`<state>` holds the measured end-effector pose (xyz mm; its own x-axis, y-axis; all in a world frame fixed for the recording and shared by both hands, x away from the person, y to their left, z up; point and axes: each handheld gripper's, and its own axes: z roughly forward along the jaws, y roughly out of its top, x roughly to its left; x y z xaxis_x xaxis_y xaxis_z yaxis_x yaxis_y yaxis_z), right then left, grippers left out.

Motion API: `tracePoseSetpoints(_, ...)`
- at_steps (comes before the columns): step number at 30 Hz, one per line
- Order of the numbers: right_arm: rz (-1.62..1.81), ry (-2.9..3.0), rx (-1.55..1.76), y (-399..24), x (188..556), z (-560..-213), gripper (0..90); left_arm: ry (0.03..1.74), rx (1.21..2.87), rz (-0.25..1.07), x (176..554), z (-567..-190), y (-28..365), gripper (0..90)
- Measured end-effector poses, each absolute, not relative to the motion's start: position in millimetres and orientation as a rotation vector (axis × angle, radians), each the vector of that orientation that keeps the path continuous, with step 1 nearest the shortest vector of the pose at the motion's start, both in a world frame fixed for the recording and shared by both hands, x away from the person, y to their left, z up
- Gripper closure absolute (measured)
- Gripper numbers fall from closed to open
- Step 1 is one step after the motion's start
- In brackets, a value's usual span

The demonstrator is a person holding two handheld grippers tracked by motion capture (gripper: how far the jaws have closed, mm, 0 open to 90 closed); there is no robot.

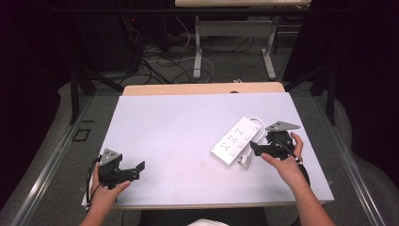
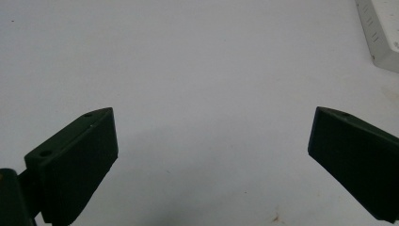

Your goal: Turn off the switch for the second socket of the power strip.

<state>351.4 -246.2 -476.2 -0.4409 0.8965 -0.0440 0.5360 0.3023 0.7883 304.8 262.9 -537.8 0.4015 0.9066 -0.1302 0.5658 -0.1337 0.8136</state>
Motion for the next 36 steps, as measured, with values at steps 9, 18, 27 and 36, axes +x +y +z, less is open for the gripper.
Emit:
tracePoseSetpoints(9,1.012,2.136,1.237,-236.8,360.7,-470.0,28.1,1.276,1.818,0.509,304.9,-538.0,262.9,2.1)
tracePoseSetpoints(18,1.017,2.172,1.210,-228.5,371.4,-467.7,32.0,1.277,1.819,0.508,304.9,-538.3,263.0,2.2)
tracePoseSetpoints(27,1.012,2.194,1.238,-224.1,380.8,-470.5,35.1,1.277,1.822,0.508,305.4,-539.0,262.9,2.2)
tracePoseSetpoints(36,0.999,2.229,1.257,-223.7,394.2,-474.5,35.5,1.279,1.826,0.508,305.5,-539.2,262.0,2.2)
